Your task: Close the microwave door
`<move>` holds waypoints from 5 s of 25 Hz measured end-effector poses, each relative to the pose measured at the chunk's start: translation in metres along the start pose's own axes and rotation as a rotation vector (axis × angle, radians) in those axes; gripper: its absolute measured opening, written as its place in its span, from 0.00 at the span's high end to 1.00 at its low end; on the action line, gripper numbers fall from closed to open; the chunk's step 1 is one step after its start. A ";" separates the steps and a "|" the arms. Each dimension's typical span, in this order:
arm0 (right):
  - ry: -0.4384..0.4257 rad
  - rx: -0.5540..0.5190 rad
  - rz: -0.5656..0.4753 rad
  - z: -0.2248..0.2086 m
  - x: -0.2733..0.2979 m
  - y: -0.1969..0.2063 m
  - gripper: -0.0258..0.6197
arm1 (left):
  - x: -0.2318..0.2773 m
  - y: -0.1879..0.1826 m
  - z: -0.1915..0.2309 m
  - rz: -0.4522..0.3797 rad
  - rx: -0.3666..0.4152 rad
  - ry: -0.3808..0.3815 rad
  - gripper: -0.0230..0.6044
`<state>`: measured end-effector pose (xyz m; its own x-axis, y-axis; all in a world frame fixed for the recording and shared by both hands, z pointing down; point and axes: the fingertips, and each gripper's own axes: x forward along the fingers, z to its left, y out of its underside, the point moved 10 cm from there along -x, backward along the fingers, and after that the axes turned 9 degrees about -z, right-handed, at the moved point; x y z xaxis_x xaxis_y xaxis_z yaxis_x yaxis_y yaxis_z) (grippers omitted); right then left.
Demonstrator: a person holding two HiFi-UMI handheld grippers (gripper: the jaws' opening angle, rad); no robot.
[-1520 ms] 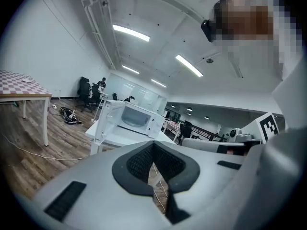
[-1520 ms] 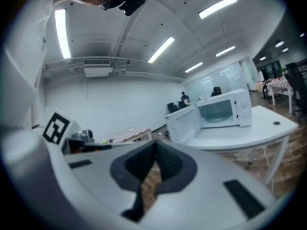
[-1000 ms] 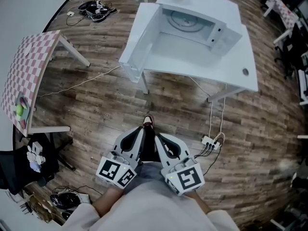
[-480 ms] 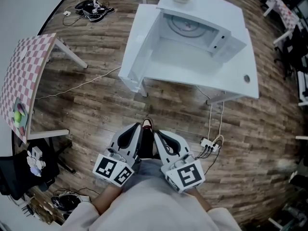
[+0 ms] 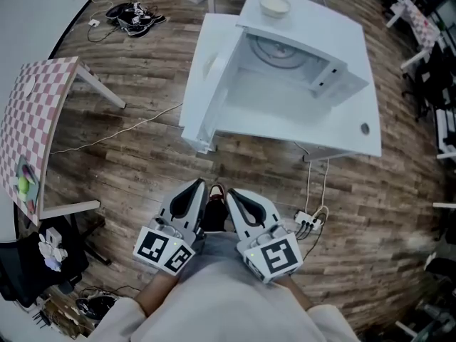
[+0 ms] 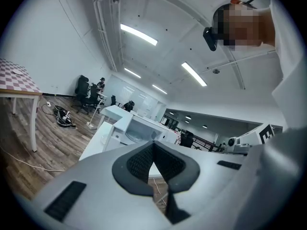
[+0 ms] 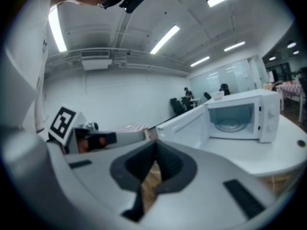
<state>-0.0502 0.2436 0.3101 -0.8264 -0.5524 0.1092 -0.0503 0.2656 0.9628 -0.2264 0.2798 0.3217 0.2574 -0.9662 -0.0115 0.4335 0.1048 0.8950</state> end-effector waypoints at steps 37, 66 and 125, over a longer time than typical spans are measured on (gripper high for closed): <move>0.059 -0.099 -0.056 -0.018 0.095 -0.033 0.92 | 0.047 -0.049 0.098 -0.107 0.010 0.032 0.94; -0.073 -0.051 0.029 -0.081 0.131 -0.038 0.92 | 0.076 -0.028 0.115 -0.008 0.052 -0.157 0.94; 0.155 0.033 -0.022 -0.120 0.058 -0.028 0.92 | 0.123 0.010 0.062 0.177 0.029 0.105 0.94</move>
<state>-0.0293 0.1093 0.3195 -0.7283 -0.6732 0.1278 -0.0877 0.2766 0.9570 -0.2439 0.1470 0.3564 0.4167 -0.9033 0.1020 0.3486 0.2624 0.8998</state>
